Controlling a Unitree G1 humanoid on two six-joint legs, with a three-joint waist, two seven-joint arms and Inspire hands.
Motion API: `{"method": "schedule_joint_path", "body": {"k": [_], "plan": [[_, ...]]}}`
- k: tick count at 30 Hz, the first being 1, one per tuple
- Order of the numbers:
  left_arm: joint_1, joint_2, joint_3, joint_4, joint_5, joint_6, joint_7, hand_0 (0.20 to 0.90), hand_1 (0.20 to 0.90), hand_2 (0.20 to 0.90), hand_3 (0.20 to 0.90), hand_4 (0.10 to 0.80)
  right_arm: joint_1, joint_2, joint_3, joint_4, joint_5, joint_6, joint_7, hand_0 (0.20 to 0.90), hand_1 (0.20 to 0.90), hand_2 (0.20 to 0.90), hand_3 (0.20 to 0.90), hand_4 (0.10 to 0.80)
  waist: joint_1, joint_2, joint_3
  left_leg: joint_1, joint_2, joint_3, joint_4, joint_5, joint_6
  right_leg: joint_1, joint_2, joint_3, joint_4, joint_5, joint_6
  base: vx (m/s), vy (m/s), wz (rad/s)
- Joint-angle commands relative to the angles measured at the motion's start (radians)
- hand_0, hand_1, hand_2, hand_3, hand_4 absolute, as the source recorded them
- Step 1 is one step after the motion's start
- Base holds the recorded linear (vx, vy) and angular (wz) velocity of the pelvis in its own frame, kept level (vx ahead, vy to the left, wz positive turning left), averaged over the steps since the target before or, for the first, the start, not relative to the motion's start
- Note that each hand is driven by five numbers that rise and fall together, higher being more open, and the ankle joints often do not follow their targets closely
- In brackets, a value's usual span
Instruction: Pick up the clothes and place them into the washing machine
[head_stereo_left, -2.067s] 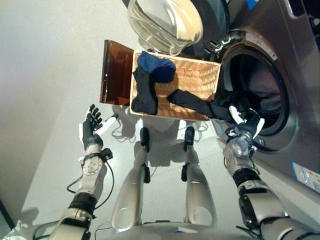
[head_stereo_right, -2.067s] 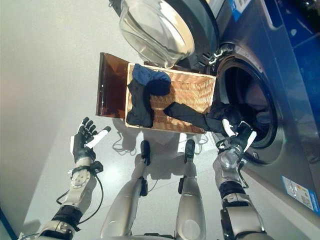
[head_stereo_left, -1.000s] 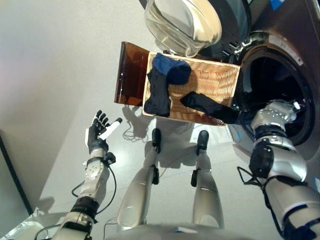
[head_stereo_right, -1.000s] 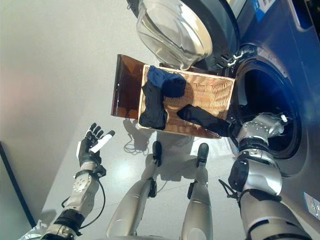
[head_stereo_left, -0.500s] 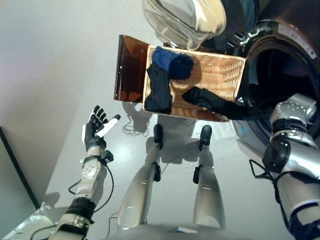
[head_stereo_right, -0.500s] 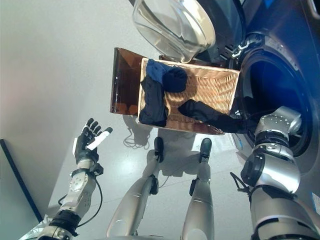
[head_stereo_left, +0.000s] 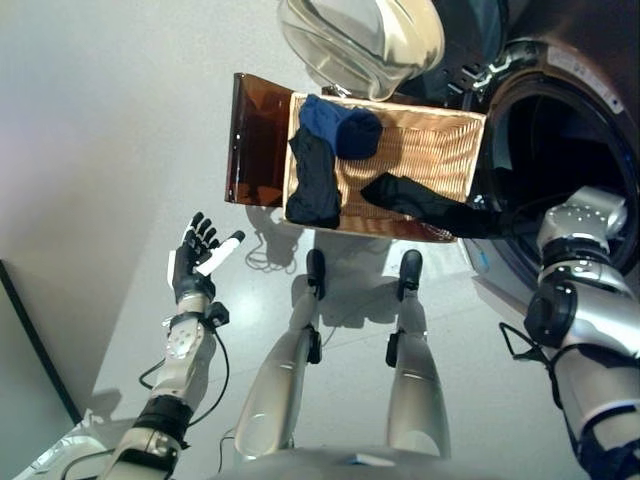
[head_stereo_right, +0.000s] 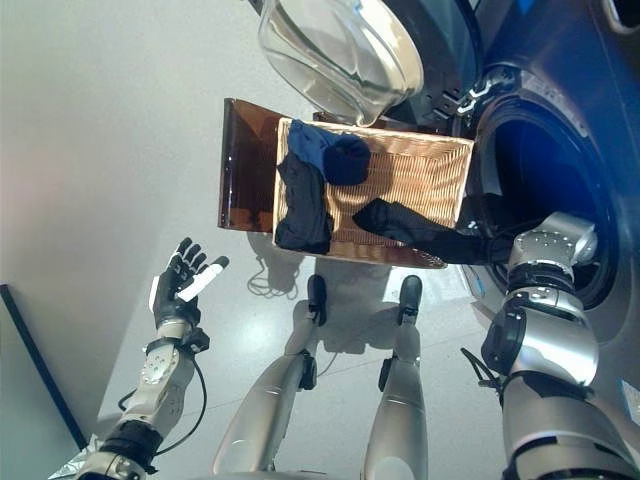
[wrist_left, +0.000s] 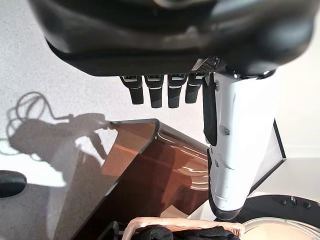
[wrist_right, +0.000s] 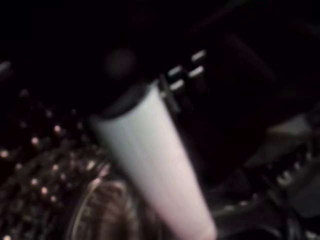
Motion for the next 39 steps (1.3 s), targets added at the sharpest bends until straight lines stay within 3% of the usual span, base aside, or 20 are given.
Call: {"method": "schedule_joint_path", "body": {"k": [1,6,8,9,10,14,19,39], "plan": [[0.058,0.053,0.069,-0.036,-0.011,-0.064,0.01,0.9,0.9,0.9,0.9,0.8,0.005,-0.117,0.09,-0.04,-0.073,-0.074,0.034,0.9,0.9,0.9,0.9,0.8,-0.009,-0.007,-0.067,0.049,0.007,0.007,0.003,-0.08,-0.099,0.034,0.029,-0.024,0.035,-0.061,-0.032,0.0,0.0,0.0],[0.062,0.052,0.077,-0.028,-0.01,-0.074,0.011,0.9,0.9,0.9,0.9,0.8,0.041,-0.086,0.126,-0.058,-0.21,-0.027,-0.008,0.9,0.9,0.9,0.9,0.8,-0.013,-0.019,-0.068,0.052,0.008,0.006,0.016,-0.086,-0.096,0.044,0.028,-0.024,0.036,-0.061,-0.033,0.0,0.0,0.0],[0.065,0.056,0.082,-0.025,0.002,-0.084,0.008,0.9,0.9,0.9,0.9,0.8,0.071,-0.093,0.195,-0.051,-0.401,0.059,-0.046,0.9,0.9,0.9,0.9,0.8,-0.011,-0.022,-0.064,0.056,0.008,0.008,0.025,-0.089,-0.095,0.051,0.027,-0.025,0.039,-0.062,-0.034,0.0,0.0,0.0],[0.067,0.061,0.09,-0.025,0.026,-0.101,0.01,0.9,0.9,0.9,0.9,0.8,0.123,-0.079,0.258,-0.058,-0.584,0.115,-0.079,0.9,0.9,0.9,0.9,0.8,-0.01,-0.025,-0.059,0.062,0.009,0.009,0.032,-0.095,-0.094,0.06,0.028,-0.027,0.042,-0.065,-0.034,-0.033,-0.005,0.02],[0.068,0.061,0.091,-0.026,0.027,-0.101,0.011,0.9,0.9,0.9,0.9,0.8,0.124,-0.076,0.257,-0.064,-0.591,0.118,-0.086,0.9,0.9,0.9,0.9,0.8,-0.011,-0.026,-0.06,0.058,0.008,0.009,0.033,-0.09,-0.093,0.057,0.027,-0.027,0.041,-0.061,-0.034,0.0,0.0,0.0],[0.058,0.067,0.126,-0.016,0.068,-0.117,0.012,0.9,0.9,0.9,0.9,0.8,0.207,-0.08,0.378,-0.074,-0.937,0.257,-0.098,0.9,0.9,0.9,0.9,0.8,-0.016,-0.038,-0.058,0.053,0.006,0.006,0.049,-0.091,-0.09,0.059,0.024,-0.03,0.046,-0.057,-0.034,-0.025,-0.007,0.04],[0.072,0.066,0.16,-0.016,0.089,-0.117,0.007,0.9,0.9,0.9,0.9,0.8,0.256,-0.082,0.461,-0.112,-1.176,0.346,-0.089,0.9,0.9,0.9,0.9,0.8,-0.019,-0.049,-0.066,0.049,0.003,0.004,0.06,-0.092,-0.088,0.062,0.022,-0.03,0.051,-0.053,-0.033,-0.021,-0.007,0.04],[0.061,0.029,0.204,0.003,0.16,-0.124,-0.007,0.9,0.9,0.9,0.9,0.8,0.422,-0.053,0.642,-0.288,-1.769,0.472,-0.045,0.9,0.9,0.9,0.9,0.8,-0.024,-0.064,-0.065,0.043,-0.001,-0.001,0.079,-0.091,-0.082,0.065,0.018,-0.033,0.054,-0.047,-0.03,-0.004,0.0,0.0]]}}
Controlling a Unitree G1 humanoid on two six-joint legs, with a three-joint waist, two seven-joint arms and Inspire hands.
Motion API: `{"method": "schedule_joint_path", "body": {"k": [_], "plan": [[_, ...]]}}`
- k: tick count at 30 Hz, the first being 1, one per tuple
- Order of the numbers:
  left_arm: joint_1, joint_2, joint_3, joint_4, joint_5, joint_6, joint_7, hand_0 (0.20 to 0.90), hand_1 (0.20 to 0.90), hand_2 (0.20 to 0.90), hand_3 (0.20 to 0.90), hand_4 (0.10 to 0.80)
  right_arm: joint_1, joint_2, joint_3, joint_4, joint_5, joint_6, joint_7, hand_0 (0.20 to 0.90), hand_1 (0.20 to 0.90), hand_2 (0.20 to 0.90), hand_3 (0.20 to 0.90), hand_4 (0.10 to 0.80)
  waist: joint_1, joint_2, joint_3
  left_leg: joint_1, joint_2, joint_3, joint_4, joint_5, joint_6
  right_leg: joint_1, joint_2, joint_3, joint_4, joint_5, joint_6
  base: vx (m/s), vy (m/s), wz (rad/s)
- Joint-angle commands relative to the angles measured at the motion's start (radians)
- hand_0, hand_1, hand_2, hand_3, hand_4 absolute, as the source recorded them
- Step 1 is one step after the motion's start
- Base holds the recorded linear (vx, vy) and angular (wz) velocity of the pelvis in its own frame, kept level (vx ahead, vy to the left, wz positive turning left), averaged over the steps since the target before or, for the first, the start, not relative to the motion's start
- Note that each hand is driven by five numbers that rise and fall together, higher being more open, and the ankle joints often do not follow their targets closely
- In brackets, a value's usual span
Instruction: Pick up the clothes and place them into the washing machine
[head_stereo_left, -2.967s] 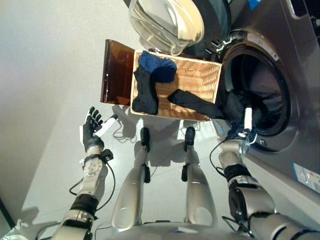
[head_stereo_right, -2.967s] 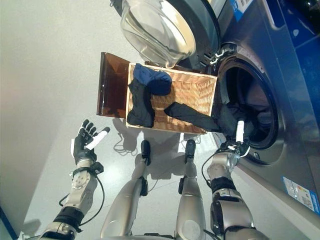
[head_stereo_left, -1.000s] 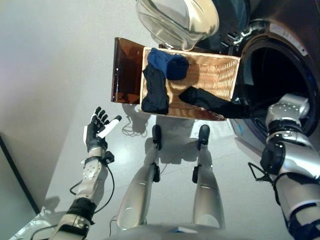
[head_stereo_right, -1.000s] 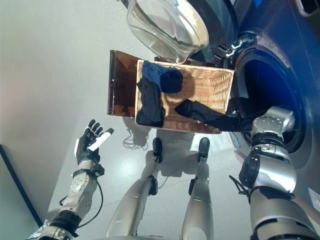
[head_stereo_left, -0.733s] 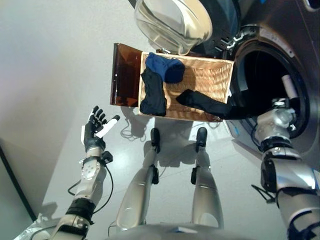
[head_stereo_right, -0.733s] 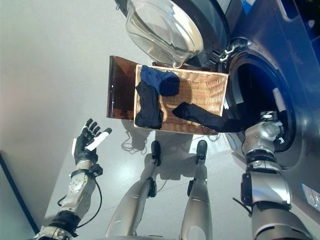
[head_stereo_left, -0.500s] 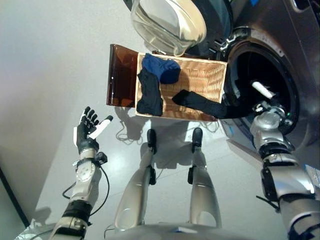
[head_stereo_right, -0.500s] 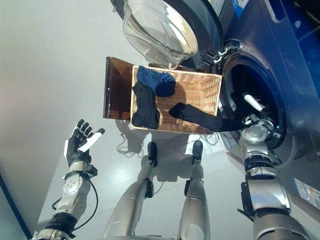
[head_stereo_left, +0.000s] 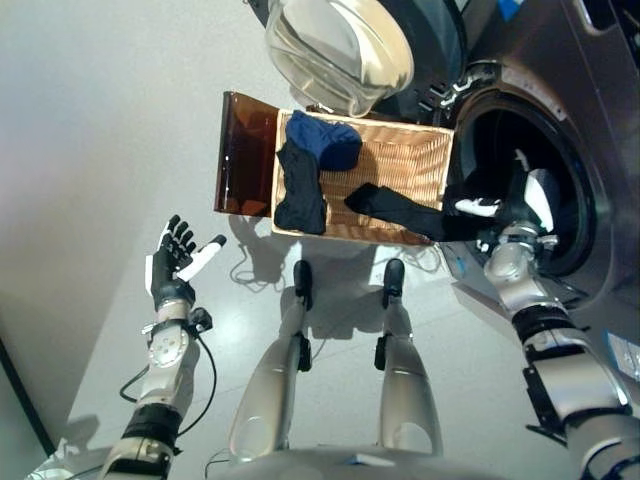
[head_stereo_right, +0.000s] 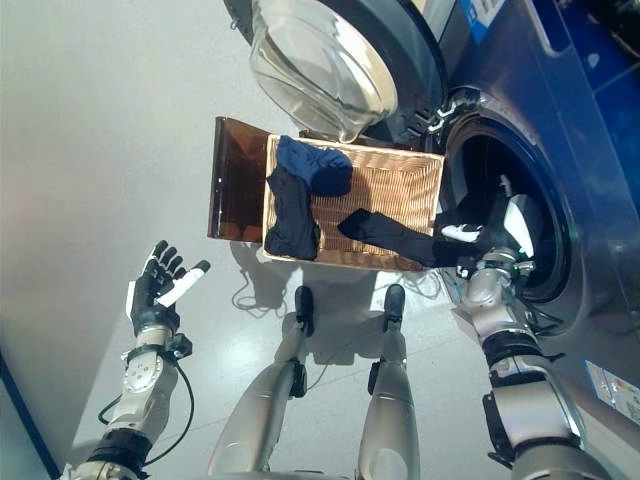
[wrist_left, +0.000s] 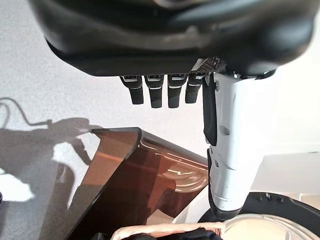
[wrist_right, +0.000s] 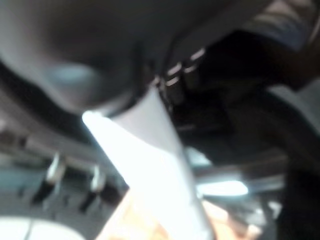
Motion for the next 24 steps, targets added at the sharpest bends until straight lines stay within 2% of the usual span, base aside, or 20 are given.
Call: {"method": "schedule_joint_path", "body": {"k": [1,5,12,24], "plan": [[0.02,0.032,0.08,-0.017,0.027,-0.094,0.016,0.9,0.9,0.9,0.9,0.8,0.006,-0.058,0.045,-0.05,-0.104,-0.008,-0.024,0.9,0.9,0.9,0.9,0.8,0.024,-0.033,-0.073,-0.028,-0.015,0.008,0.079,-0.088,-0.086,-0.009,0.007,-0.013,0.046,-0.044,-0.025,0.0,0.0,0.0],[0.009,0.027,0.073,-0.014,0.035,-0.098,0.014,0.9,0.9,0.9,0.9,0.8,-0.012,-0.05,0.139,-0.042,-0.243,0.018,-0.009,0.9,0.9,0.9,0.9,0.8,0.031,-0.031,-0.074,-0.029,-0.014,0.006,0.078,-0.085,-0.087,-0.01,0.008,-0.015,0.046,-0.045,-0.027,0.0,0.0,0.0],[-0.007,0.02,0.057,-0.006,0.034,-0.098,0.017,0.9,0.9,0.9,0.9,0.8,-0.05,-0.007,0.238,-0.005,-0.35,0.044,0.006,0.9,0.9,0.9,0.9,0.8,0.04,-0.03,-0.074,-0.028,-0.013,0.006,0.077,-0.084,-0.088,-0.01,0.007,-0.015,0.045,-0.044,-0.027,0.0,0.0,0.0],[-0.028,0.02,0.013,-0.007,0.023,-0.088,0.014,0.9,0.9,0.9,0.9,0.8,-0.182,0.108,0.391,0.072,-0.433,0.086,0.044,0.9,0.9,0.9,0.9,0.8,0.065,-0.025,-0.06,-0.027,-0.015,0.006,0.076,-0.081,-0.089,-0.004,0.003,-0.021,0.039,-0.04,-0.026,0.001,0.0,0.0]]}}
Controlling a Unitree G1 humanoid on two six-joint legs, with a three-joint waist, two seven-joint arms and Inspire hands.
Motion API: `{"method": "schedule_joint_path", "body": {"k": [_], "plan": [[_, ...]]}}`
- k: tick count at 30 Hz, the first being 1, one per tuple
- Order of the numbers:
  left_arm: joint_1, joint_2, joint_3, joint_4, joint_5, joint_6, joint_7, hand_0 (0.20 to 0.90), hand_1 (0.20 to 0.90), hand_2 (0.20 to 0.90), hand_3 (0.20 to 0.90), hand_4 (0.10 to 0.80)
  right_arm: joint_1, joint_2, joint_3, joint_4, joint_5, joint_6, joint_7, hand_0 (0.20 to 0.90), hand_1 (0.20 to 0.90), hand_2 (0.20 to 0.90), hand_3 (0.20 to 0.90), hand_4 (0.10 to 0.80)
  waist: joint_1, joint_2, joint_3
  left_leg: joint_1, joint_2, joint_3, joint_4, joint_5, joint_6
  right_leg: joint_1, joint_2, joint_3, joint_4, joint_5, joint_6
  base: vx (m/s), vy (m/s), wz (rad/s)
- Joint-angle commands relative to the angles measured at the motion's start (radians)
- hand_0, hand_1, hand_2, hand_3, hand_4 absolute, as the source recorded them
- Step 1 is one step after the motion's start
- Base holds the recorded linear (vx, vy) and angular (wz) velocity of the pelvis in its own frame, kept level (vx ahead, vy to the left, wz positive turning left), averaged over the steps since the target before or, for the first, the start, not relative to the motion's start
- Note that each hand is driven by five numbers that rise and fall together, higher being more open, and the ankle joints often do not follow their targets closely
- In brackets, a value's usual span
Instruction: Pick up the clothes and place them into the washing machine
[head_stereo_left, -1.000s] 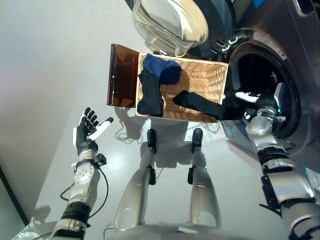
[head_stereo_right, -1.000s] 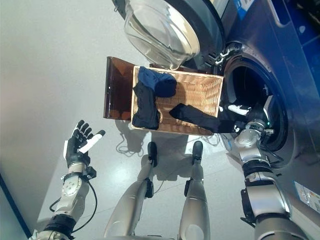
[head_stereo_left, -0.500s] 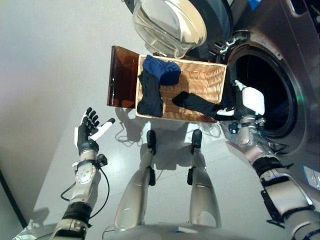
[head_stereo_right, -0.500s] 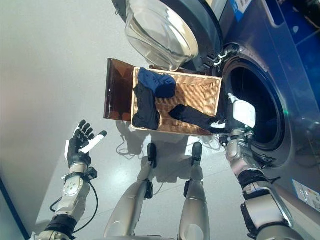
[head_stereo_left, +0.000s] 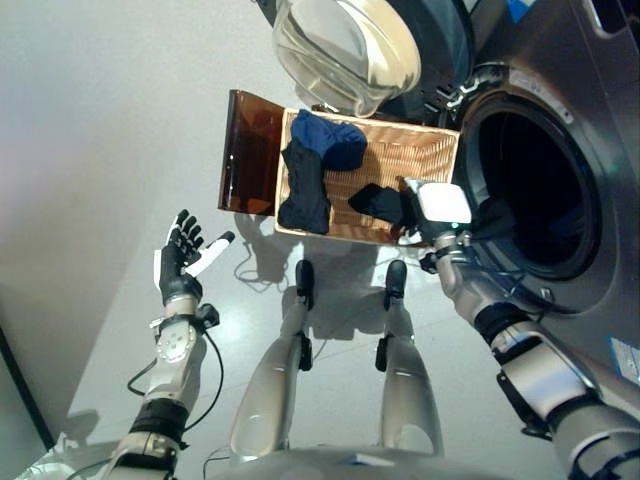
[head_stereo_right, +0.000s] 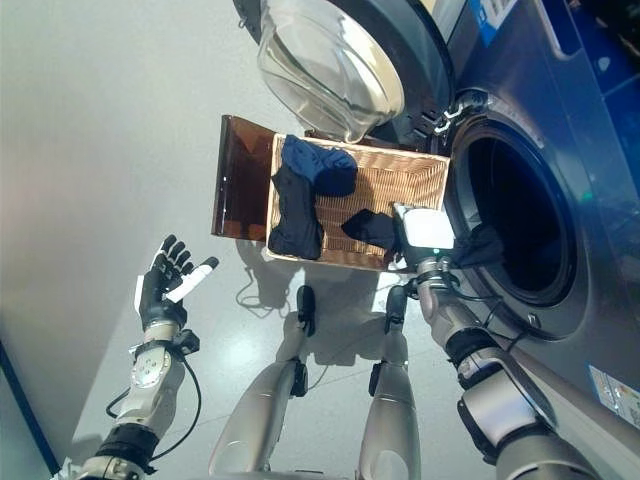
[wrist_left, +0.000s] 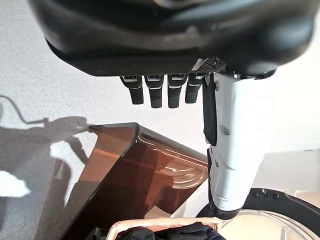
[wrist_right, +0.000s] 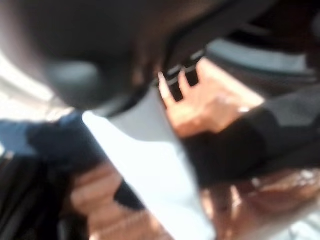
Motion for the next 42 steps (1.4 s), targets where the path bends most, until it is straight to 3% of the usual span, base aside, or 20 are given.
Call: {"method": "schedule_joint_path", "body": {"k": [1,22,42], "plan": [[-0.004,0.051,0.021,-0.008,0.01,-0.087,0.017,0.9,0.9,0.9,0.9,0.8,-0.085,0.017,0.032,0.009,-0.035,0.003,-0.023,0.9,0.9,0.9,0.9,0.8,0.031,-0.026,-0.058,-0.026,-0.015,0.007,0.072,-0.084,-0.09,-0.004,0.003,-0.018,0.038,-0.04,-0.025,0.007,0.008,0.04],[0.002,0.094,-0.002,-0.097,0.001,-0.083,0.04,0.9,0.9,0.9,0.9,0.8,-0.306,0.08,0.033,0.206,0.038,0.09,-0.057,0.9,0.9,0.9,0.9,0.8,0.079,-0.015,0.003,-0.101,-0.028,-0.01,0.084,-0.07,-0.088,-0.054,-0.008,-0.039,0.03,-0.023,-0.018,0.0,0.014,0.04],[-0.029,0.112,0.01,-0.2,0.03,-0.081,0.094,0.9,0.9,0.9,0.9,0.8,-0.381,0.096,-0.002,0.314,0.051,0.164,-0.09,0.9,0.9,0.9,0.9,0.8,0.089,-0.001,0.072,-0.221,-0.033,-0.015,0.119,-0.068,-0.087,-0.17,-0.009,-0.041,0.071,-0.023,-0.021,-0.001,0.005,0.01]]}}
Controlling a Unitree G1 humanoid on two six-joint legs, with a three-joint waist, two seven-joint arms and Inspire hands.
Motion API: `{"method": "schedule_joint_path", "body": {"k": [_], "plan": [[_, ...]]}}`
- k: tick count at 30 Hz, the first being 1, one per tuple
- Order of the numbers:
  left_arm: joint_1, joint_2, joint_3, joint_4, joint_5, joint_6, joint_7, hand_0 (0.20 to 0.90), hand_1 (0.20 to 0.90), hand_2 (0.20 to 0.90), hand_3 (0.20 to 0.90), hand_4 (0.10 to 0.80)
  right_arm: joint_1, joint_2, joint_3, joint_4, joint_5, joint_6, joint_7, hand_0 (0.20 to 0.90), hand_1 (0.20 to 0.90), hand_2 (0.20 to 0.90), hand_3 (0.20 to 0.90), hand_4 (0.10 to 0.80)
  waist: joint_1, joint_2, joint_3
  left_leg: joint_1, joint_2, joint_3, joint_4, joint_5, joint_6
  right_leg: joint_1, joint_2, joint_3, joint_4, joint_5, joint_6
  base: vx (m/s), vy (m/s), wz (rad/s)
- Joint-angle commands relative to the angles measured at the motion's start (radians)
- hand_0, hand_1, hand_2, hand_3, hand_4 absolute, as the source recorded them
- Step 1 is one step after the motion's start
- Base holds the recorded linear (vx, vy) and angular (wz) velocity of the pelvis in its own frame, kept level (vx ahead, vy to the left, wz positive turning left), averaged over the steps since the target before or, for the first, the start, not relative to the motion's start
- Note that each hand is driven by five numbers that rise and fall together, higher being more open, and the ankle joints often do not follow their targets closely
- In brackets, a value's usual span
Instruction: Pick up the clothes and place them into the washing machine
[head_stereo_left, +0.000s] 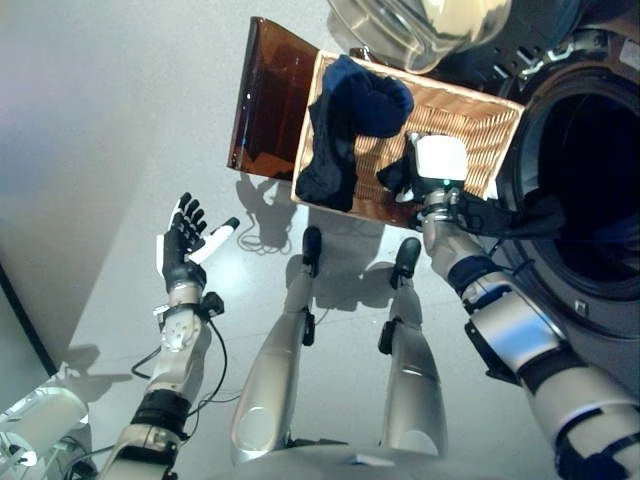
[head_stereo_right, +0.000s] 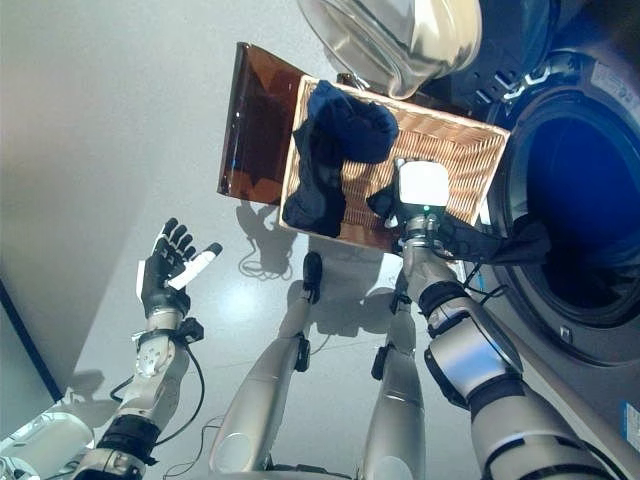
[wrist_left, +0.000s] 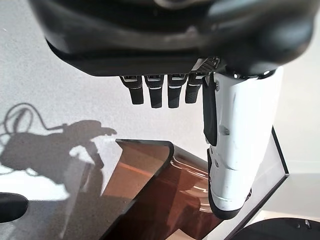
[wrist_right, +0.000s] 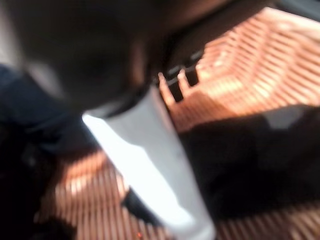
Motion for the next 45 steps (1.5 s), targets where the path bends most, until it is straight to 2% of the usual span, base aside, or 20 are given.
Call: {"method": "schedule_joint_path", "body": {"k": [1,6,7,8,9,10,29,35,39,45], "plan": [[0.002,0.083,0.054,-0.12,0.026,-0.08,0.045,0.9,0.9,0.9,0.9,0.8,-0.1,-0.013,0.011,0.078,0.018,0.062,0.026,0.9,0.9,0.9,0.9,0.8,0.019,0.006,0.017,-0.09,-0.033,0.032,0.117,-0.087,-0.074,-0.055,-0.01,0.006,0.053,-0.016,-0.014,0.0,0.0,0.0],[0.0,0.086,0.061,-0.125,0.03,-0.074,0.051,0.9,0.9,0.9,0.9,0.8,-0.113,-0.01,0.012,0.093,0.009,0.082,0.024,0.9,0.9,0.9,0.9,0.8,0.019,0.006,0.021,-0.104,-0.033,0.03,0.117,-0.084,-0.074,-0.068,-0.009,0.006,0.048,-0.011,-0.013,0.0,0.0,0.0],[-0.001,0.089,0.066,-0.129,0.033,-0.071,0.053,0.9,0.9,0.9,0.9,0.8,-0.123,-0.009,0.012,0.1,0.002,0.094,0.026,0.757,0.757,0.757,0.757,0.698,0.019,0.005,0.024,-0.111,-0.033,0.032,0.114,-0.082,-0.075,-0.075,-0.008,0.005,0.042,-0.005,-0.012,0.0,0.0,0.0],[-0.001,0.089,0.066,-0.129,0.033,-0.071,0.053,0.9,0.9,0.9,0.9,0.8,-0.123,-0.009,0.012,0.1,0.002,0.094,0.026,0.711,0.711,0.711,0.711,0.665,0.019,0.005,0.024,-0.111,-0.033,0.032,0.114,-0.082,-0.075,-0.076,-0.008,0.005,0.042,-0.005,-0.012,-0.005,0.004,-0.03],[-0.002,0.093,0.071,-0.133,0.04,-0.066,0.057,0.9,0.9,0.9,0.9,0.8,-0.137,-0.006,0.016,0.11,-0.009,0.107,0.036,0.381,0.381,0.381,0.381,0.429,0.019,0.005,0.027,-0.115,-0.031,0.033,0.107,-0.078,-0.078,-0.079,-0.007,0.003,0.031,0.001,-0.011,0.0,0.0,0.0],[0.0,0.093,0.073,-0.134,0.041,-0.065,0.057,0.9,0.9,0.9,0.9,0.8,-0.14,-0.006,0.016,0.111,-0.012,0.109,0.038,0.2,0.2,0.2,0.2,0.3,0.018,0.005,0.027,-0.116,-0.031,0.033,0.106,-0.077,-0.077,-0.079,-0.007,0.003,0.029,0.002,-0.011,0.0,0.0,0.0],[0.01,0.097,0.104,-0.129,0.053,-0.061,0.054,0.9,0.9,0.9,0.9,0.8,-0.115,-0.001,0.001,0.097,-0.017,0.112,0.046,0.2,0.2,0.2,0.2,0.3,0.008,0.004,0.011,-0.113,-0.03,0.04,0.117,-0.083,-0.078,-0.078,-0.004,0.011,0.034,-0.003,-0.015,0.0,0.0,0.0],[0.016,0.093,0.116,-0.115,0.059,-0.058,0.057,0.9,0.9,0.9,0.9,0.8,-0.055,-0.024,-0.051,0.039,0.034,0.084,0.011,0.2,0.2,0.2,0.2,0.3,-0.004,-0.003,0.008,-0.089,-0.024,0.043,0.114,-0.088,-0.08,-0.057,-0.001,0.01,0.039,-0.009,-0.016,0.007,-0.011,-0.02],[0.011,0.074,0.132,-0.086,0.064,-0.062,0.077,0.9,0.9,0.9,0.9,0.8,0.069,-0.048,-0.161,-0.102,0.163,0.012,-0.064,0.2,0.2,0.2,0.2,0.3,-0.029,-0.016,-0.003,-0.073,-0.019,0.048,0.113,-0.088,-0.081,-0.043,0.001,0.012,0.041,-0.012,-0.015,0.013,-0.016,-0.02],[0.026,0.043,0.136,-0.04,0.078,-0.067,0.109,0.9,0.9,0.9,0.9,0.8,0.38,-0.055,-0.336,-0.44,0.414,-0.203,-0.087,0.2,0.2,0.2,0.2,0.3,-0.078,-0.036,-0.012,-0.031,-0.012,0.052,0.123,-0.106,-0.08,-0.003,0.004,0.014,0.056,-0.03,-0.016,0.026,-0.039,-0.05]]}}
